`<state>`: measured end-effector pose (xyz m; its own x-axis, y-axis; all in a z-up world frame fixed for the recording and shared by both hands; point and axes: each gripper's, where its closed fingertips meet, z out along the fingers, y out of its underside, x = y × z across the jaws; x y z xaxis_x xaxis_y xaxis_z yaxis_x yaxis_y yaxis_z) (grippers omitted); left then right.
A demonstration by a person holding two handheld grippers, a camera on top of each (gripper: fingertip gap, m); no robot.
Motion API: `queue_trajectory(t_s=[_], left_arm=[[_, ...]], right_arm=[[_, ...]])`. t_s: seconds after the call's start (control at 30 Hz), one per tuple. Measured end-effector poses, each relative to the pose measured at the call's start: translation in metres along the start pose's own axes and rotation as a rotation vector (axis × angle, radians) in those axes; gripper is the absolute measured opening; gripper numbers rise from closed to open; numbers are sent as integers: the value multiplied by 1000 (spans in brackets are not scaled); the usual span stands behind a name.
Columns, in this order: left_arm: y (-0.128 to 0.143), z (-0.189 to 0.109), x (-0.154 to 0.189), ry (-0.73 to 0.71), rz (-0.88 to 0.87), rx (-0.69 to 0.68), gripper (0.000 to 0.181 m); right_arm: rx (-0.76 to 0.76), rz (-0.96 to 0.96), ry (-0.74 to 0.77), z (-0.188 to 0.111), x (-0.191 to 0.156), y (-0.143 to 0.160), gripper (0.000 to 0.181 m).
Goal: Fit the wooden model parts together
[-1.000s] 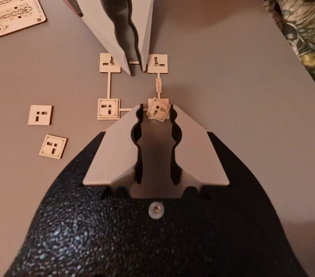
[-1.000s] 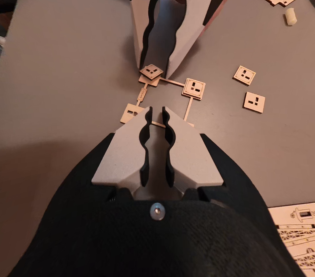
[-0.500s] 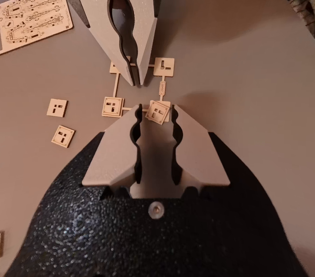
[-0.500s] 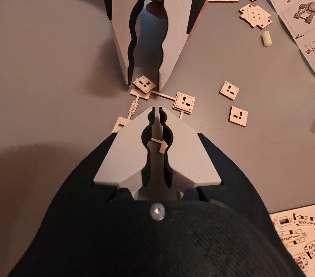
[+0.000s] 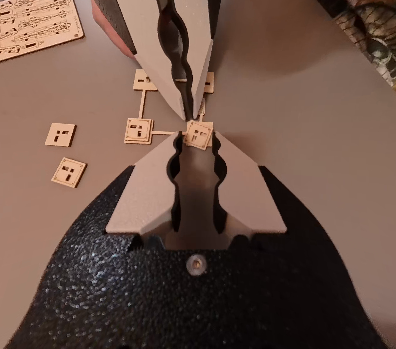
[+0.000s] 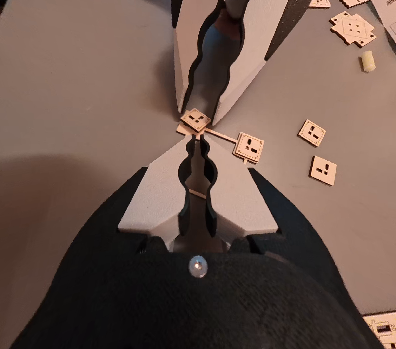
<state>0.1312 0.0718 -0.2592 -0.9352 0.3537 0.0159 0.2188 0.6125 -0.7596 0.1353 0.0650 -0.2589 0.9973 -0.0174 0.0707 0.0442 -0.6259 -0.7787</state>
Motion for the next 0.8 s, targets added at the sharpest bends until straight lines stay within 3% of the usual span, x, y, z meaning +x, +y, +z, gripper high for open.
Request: queue_trajectory(t_s=[0.4,0.8], left_arm=[[-1,6,3,-38,36,-56,21],[1,4,0,-266,-103,-168,21]], right_arm=[[-41,-23,19,5,4,5,0],[-42,-22,36,5,5,5,0]])
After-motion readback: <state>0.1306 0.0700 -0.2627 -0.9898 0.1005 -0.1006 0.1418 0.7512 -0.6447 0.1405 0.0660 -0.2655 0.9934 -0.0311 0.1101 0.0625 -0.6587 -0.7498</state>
